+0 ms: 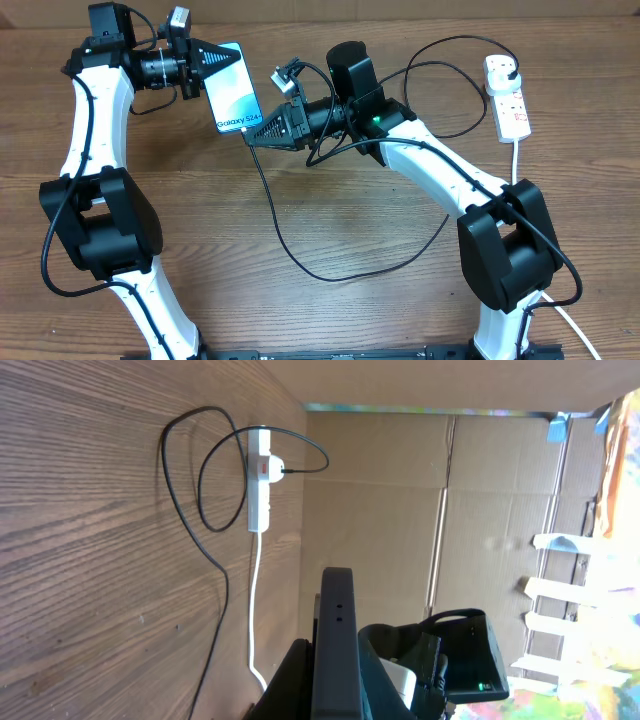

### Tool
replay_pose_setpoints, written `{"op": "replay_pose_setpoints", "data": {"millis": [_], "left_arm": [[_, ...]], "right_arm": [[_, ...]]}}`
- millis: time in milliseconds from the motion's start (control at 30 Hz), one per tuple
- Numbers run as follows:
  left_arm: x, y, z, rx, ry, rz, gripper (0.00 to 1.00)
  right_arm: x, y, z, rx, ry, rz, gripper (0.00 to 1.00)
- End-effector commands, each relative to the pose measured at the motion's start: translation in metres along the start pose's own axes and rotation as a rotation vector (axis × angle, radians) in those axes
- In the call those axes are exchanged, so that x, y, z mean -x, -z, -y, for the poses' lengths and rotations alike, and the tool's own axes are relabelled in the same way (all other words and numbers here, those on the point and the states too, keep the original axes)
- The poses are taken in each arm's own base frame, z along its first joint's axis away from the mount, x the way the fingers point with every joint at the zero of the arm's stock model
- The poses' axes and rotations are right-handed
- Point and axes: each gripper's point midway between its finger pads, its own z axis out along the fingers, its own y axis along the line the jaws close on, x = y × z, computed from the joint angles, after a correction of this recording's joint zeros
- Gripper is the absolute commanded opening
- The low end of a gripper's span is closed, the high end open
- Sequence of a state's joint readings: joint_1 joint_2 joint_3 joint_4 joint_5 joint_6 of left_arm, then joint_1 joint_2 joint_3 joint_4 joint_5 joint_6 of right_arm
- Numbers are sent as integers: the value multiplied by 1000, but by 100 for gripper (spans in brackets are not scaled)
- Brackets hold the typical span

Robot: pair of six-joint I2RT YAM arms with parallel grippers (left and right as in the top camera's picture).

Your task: Plug charger to phone and switch on socket

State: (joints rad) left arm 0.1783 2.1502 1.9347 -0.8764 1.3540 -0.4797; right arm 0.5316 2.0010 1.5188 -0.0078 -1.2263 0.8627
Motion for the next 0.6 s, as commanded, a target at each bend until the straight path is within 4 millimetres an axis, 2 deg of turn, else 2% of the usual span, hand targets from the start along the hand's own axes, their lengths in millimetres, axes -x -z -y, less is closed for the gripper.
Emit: {"op": "replay_pose_setpoints", "data": {"millis": [0,200,567], "left_arm": [[-3,1,12,-47,57,-24,5],[-3,1,11,-46,97,-25,4],[0,0,7,-19,100,-9,5]], "right_arm": [[7,3,-9,0,-12,21,4],[7,3,-9,1,-72,22,4],[9,9,-12,18,-73,16,4]]}}
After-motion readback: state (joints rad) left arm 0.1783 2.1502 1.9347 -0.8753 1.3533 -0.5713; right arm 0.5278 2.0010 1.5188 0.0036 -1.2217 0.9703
